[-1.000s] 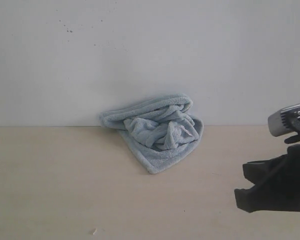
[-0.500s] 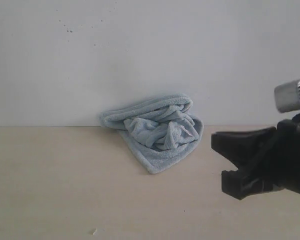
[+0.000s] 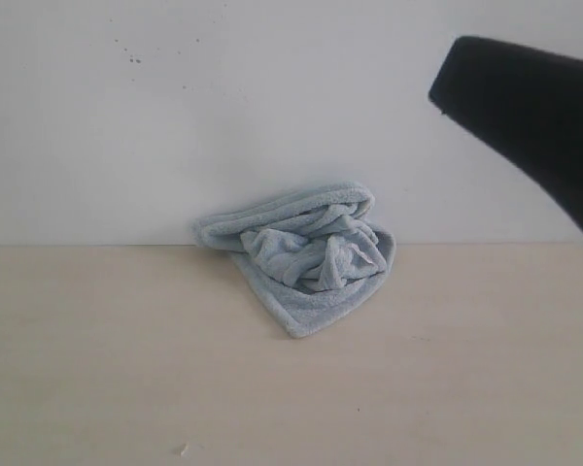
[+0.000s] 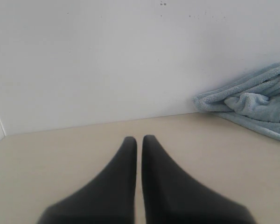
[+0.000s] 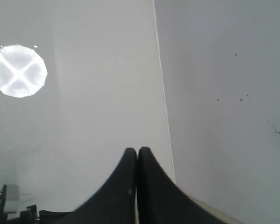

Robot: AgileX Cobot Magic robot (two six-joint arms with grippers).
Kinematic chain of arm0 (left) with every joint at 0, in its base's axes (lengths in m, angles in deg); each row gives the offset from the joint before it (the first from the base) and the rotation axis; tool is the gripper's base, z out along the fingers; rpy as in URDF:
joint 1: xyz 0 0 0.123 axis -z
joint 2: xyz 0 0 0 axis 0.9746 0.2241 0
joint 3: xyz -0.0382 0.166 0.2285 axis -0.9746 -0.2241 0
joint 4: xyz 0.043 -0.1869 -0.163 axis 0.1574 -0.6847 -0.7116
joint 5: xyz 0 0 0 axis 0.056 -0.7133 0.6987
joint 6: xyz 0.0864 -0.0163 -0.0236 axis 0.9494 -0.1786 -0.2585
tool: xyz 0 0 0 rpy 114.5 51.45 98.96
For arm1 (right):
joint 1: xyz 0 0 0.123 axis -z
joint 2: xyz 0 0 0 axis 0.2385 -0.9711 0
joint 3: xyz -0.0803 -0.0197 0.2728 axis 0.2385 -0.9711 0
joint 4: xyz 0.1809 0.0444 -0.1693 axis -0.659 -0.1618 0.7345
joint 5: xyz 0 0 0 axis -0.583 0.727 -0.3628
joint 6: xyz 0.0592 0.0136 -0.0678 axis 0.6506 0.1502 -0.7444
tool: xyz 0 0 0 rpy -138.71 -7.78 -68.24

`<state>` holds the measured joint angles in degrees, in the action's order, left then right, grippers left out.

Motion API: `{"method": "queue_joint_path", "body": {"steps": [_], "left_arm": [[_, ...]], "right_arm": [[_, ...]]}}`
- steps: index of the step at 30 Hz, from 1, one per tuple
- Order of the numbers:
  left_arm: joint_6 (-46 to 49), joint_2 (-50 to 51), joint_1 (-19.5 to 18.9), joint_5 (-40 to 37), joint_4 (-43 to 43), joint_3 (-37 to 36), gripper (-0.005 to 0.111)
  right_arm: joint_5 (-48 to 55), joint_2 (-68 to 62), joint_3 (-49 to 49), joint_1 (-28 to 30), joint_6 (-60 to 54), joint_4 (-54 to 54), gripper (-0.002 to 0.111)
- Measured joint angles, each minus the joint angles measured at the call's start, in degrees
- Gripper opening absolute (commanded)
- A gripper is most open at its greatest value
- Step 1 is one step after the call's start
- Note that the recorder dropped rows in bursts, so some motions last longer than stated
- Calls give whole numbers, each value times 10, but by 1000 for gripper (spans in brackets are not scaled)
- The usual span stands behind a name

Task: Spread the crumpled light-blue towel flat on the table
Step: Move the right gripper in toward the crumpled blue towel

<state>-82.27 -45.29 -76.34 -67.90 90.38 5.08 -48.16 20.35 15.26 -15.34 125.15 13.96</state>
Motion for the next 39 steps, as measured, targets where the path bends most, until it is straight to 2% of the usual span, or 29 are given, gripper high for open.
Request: {"method": "queue_joint_path", "body": {"steps": [3, 5, 7, 12, 14, 18, 24, 26, 29, 32, 34, 36, 39], "left_arm": [[0, 0, 0, 0, 0, 0, 4], [0, 0, 0, 0, 0, 0, 4], [0, 0, 0, 0, 0, 0, 4], [0, 0, 0, 0, 0, 0, 4], [0, 0, 0, 1, 0, 0, 4], [0, 0, 0, 1, 0, 0, 4], [0, 0, 0, 1, 0, 0, 4], [0, 0, 0, 1, 0, 0, 4], [0, 0, 0, 1, 0, 0, 4], [0, 0, 0, 1, 0, 0, 4], [0, 0, 0, 1, 0, 0, 4], [0, 0, 0, 1, 0, 0, 4], [0, 0, 0, 1, 0, 0, 4]], "right_arm": [[17, 19, 0, 0, 47, 25, 0], [44, 26, 1, 0, 102, 78, 0], [67, 29, 1, 0, 165, 158, 0], [128, 29, 0, 0, 405, 453, 0], [162, 29, -7, 0, 453, 503, 0], [285, 29, -20, 0, 489, 533, 0], [570, 29, -23, 0, 501, 539, 0], [638, 29, -23, 0, 503, 539, 0], [687, 29, -4, 0, 478, 536, 0], [690, 29, 38, 0, 406, 535, 0], [637, 29, 68, 0, 349, 535, 0], [532, 30, 95, 0, 317, 530, 0], [303, 23, 117, 0, 299, 527, 0]]}}
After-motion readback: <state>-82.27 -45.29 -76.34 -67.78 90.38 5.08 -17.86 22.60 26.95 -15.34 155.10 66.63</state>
